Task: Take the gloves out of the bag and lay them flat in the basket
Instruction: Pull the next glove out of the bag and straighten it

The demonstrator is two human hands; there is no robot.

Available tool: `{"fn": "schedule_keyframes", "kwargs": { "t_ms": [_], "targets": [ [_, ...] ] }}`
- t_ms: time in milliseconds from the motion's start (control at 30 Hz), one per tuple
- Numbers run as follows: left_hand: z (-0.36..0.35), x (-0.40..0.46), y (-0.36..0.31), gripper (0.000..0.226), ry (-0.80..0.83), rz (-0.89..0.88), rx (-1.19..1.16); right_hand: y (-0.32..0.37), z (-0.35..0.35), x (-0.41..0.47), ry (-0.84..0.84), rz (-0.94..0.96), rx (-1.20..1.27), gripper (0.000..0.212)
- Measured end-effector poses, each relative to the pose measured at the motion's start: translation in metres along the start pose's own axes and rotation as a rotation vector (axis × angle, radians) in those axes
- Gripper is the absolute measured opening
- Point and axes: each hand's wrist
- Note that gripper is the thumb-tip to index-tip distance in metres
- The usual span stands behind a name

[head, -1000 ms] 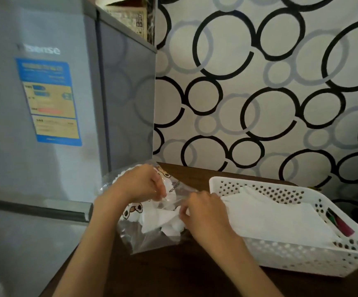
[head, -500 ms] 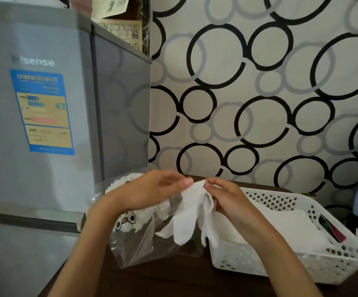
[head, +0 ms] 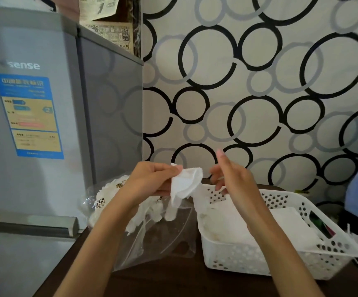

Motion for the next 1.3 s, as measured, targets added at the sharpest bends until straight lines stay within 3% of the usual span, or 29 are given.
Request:
{"fn": "schedule_keyframes", "kwargs": {
  "t_ms": [67, 167, 300, 433, 467, 533, 633, 733, 800, 933, 1067, 1167, 1300],
  "targets": [
    [-0.009, -0.001, 0.0, 0.022, -0.045, -0.01, -0.042, 0.009, -0.003, -0.011, 0.179, 0.001, -0.125, 0.052],
    [-0.024, -0.001, 0.001, 0.022, -0.045, 0.002, -0.042, -0.003, -0.005, -0.014, 0.171, 0.078, -0.27, 0.023],
    [-0.026, 0.002, 0.006, 0.022, -0.151, -0.03, 0.172, -0.011, 0.006, -0.002, 0.045, 0.126, -0.088, 0.013],
    [-0.028, 0.001, 0.007, 0.046, -0.387, -0.11, 0.352, -0.007, 0.018, 0.0, 0.222, 0.07, -0.02, 0.02],
    [-0.028, 0.0, 0.005, 0.057, -0.325, -0.118, 0.317, -0.006, 0.02, 0.0, 0.307, 0.045, -0.045, 0.02],
    [-0.026, 0.001, 0.004, 0.068, -0.047, -0.144, 0.191, -0.004, 0.023, -0.001, 0.456, 0.019, -0.105, 0.021],
    [-0.02, 0.004, 0.009, 0.05, 0.276, -0.149, 0.094, 0.001, 0.027, -0.004, 0.548, 0.007, -0.106, 0.022],
    [-0.018, 0.001, 0.012, 0.043, 0.384, -0.186, 0.172, 0.005, 0.035, -0.005, 0.523, -0.029, -0.032, 0.021],
    [-0.019, 0.0, 0.012, 0.034, 0.37, -0.211, 0.194, 0.004, 0.041, -0.003, 0.445, -0.074, 0.063, 0.029],
    [-0.019, 0.002, 0.011, 0.014, 0.324, -0.202, 0.207, 0.005, 0.041, 0.002, 0.139, -0.082, 0.235, 0.021],
    [-0.016, 0.001, 0.007, 0.013, 0.293, -0.237, 0.213, 0.001, 0.041, 0.006, -0.168, 0.028, 0.058, 0.02],
    [-0.02, 0.007, 0.008, 0.013, 0.244, -0.221, 0.157, 0.003, 0.042, 0.006, -0.14, 0.037, 0.048, 0.018],
    [-0.033, 0.003, 0.003, 0.018, 0.187, -0.106, 0.026, 0.002, 0.037, 0.01, 0.02, -0.138, 0.229, 0.021]
  ]
}}
Point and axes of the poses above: each hand's wrist, its own x-axis towards the middle knuckle, its own z-axis out of the back of the hand, y = z × x, and after that the axes turned 9 degrees about x, right-handed
